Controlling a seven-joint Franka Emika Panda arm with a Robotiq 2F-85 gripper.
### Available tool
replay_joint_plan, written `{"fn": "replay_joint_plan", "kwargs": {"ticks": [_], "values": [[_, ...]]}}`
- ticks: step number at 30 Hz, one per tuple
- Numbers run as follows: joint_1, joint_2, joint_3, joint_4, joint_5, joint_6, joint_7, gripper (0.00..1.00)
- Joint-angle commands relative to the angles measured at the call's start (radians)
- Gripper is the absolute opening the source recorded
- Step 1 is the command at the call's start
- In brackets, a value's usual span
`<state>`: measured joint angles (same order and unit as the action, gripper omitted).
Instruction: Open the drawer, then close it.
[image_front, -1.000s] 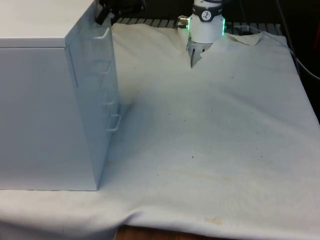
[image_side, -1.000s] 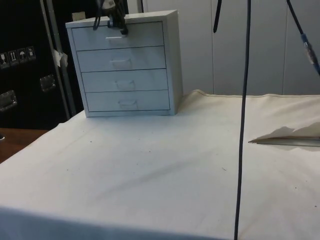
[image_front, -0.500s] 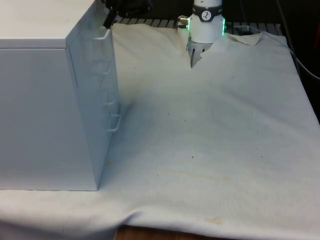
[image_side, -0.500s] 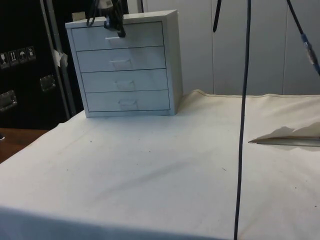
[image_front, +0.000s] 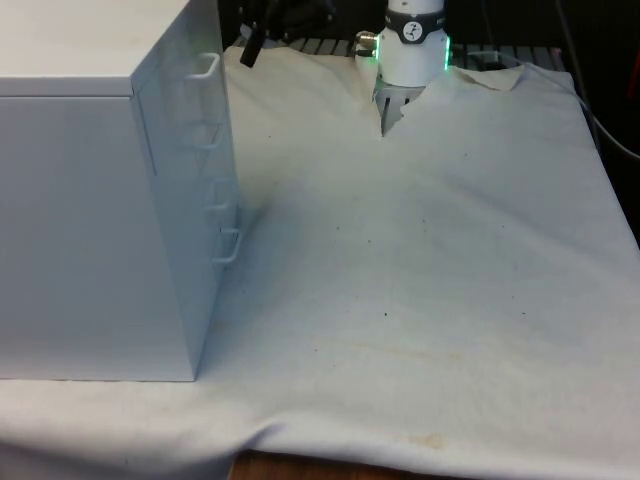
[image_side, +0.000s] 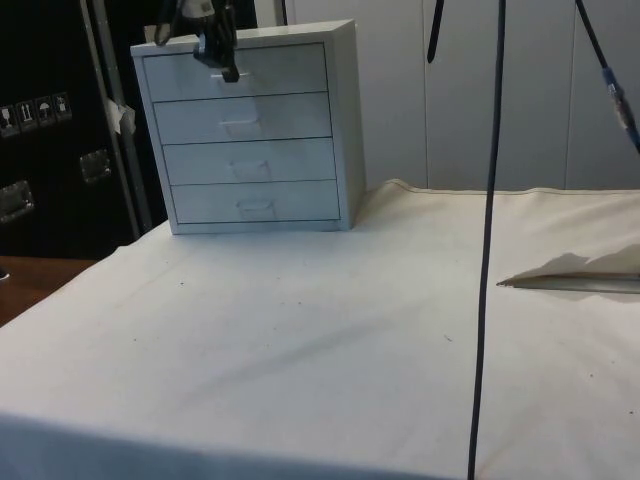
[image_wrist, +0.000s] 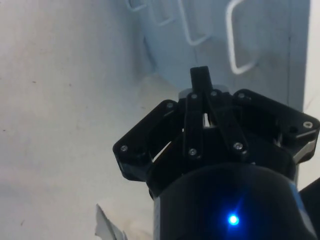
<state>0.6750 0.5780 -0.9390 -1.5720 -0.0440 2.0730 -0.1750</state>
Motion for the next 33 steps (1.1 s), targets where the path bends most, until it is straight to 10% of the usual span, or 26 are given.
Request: {"fn": "replay_joint_plan", "kwargs": {"ticks": [1,33], "values": [[0.002,-0.007,0.004,-0.002,0.01,-0.004,0.001,0.0],[0.07,0.021,0.051,0.029,0.109,-0.02,0.09,0.0]]}}
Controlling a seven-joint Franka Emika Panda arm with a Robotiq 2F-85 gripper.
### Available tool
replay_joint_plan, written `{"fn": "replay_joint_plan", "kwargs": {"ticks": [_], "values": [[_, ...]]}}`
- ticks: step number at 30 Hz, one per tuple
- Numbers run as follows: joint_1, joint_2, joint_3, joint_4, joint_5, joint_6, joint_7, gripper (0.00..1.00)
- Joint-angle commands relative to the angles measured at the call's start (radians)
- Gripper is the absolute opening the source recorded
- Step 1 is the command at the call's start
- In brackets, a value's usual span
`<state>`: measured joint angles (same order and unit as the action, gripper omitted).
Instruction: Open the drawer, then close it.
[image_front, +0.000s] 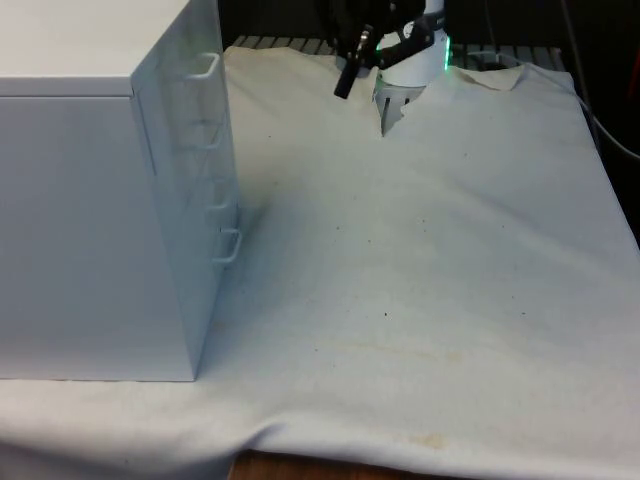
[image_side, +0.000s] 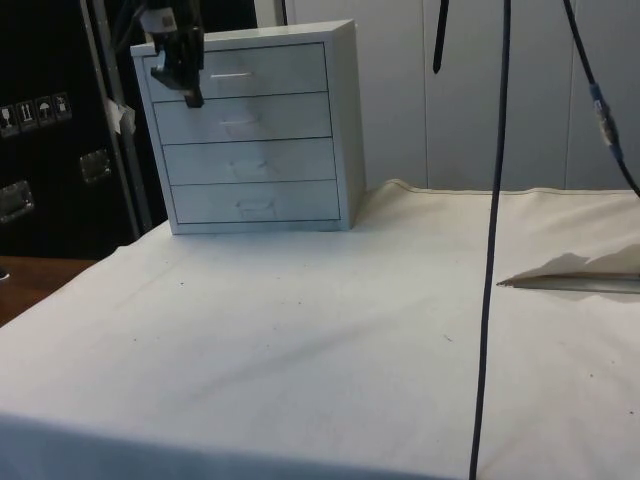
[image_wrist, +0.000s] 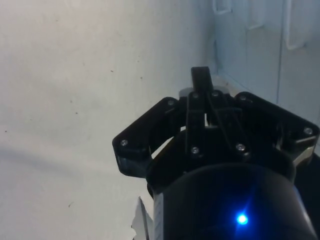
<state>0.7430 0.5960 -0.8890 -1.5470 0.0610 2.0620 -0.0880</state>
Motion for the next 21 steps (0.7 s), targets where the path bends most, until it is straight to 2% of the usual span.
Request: {"fn": "replay_joint_plan", "kwargs": {"ticks": [1,7,12,13,14,18,19,21], "values": [[0.002,0.006,0.004,0.007,0.003,-0.009,0.008,0.0],[0.006,0.019,0.019,0.02,0.002,-0.009,0.034,0.0],[0.007,0.019,0.016,0.02,0.001,-0.007,0.034,0.0],[0.007,0.022,0.016,0.021,0.0,-0.002,0.035,0.04],[0.007,0.018,0.015,0.02,0.001,-0.006,0.034,0.04],[0.008,0.018,0.015,0.019,0.0,-0.006,0.033,0.26],[0.008,0.018,0.015,0.019,0.0,-0.006,0.033,0.36],[0.008,0.017,0.014,0.019,0.0,-0.005,0.033,0.47]]}}
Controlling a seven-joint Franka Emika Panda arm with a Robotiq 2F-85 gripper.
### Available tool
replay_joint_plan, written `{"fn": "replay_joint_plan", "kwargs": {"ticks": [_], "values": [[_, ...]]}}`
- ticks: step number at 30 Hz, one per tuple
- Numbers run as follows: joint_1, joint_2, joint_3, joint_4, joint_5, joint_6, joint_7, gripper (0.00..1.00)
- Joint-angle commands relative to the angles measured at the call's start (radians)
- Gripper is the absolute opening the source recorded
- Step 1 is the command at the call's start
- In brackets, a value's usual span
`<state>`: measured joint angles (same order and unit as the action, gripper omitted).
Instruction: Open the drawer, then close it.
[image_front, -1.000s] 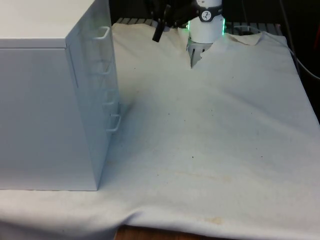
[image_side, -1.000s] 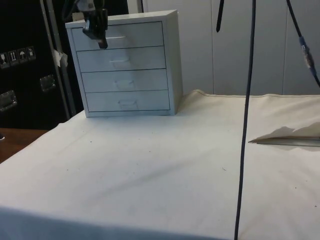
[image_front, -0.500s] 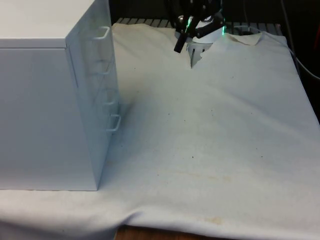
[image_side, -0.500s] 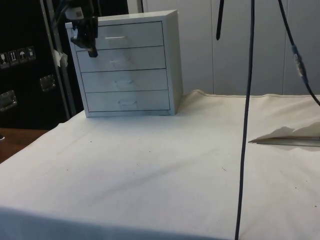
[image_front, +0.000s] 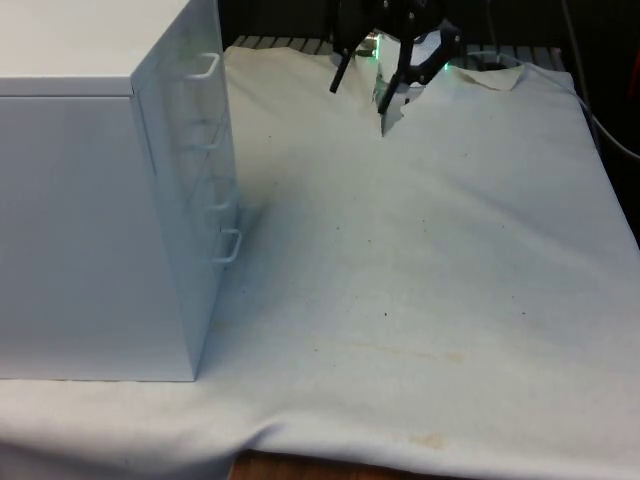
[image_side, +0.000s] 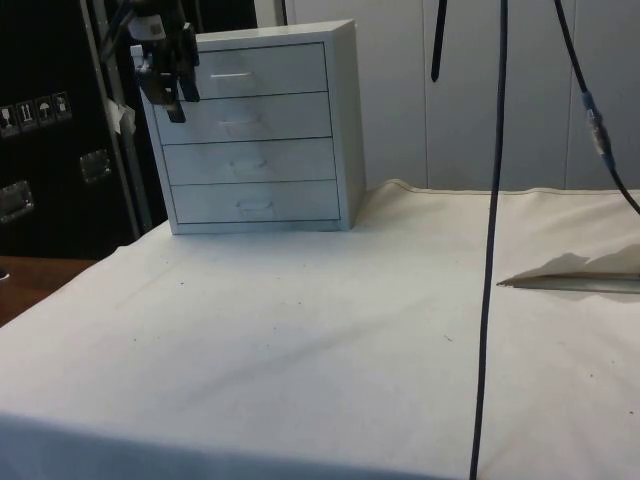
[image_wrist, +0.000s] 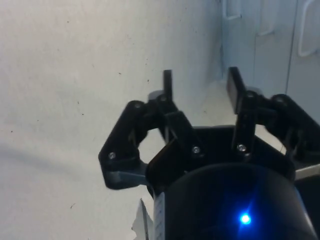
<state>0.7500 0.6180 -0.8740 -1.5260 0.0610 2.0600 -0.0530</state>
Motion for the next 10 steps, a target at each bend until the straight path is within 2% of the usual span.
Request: {"fn": "replay_joint_plan", "kwargs": {"ticks": [1,2,3,5,6,10], "values": [[0.001,-0.005,-0.001,-0.002,0.0,-0.003,-0.002,0.52],[0.0,0.0,0.0,0.0,0.0,0.0,0.0,0.6],[0.001,-0.005,-0.001,-0.002,0.0,-0.003,-0.002,0.6],[0.001,-0.005,-0.001,-0.002,0.0,-0.003,-0.002,0.7],[0.001,-0.005,-0.001,-0.002,0.0,-0.003,-0.002,0.8],[0.0,0.0,0.0,0.0,0.0,0.0,0.0,0.99]]}}
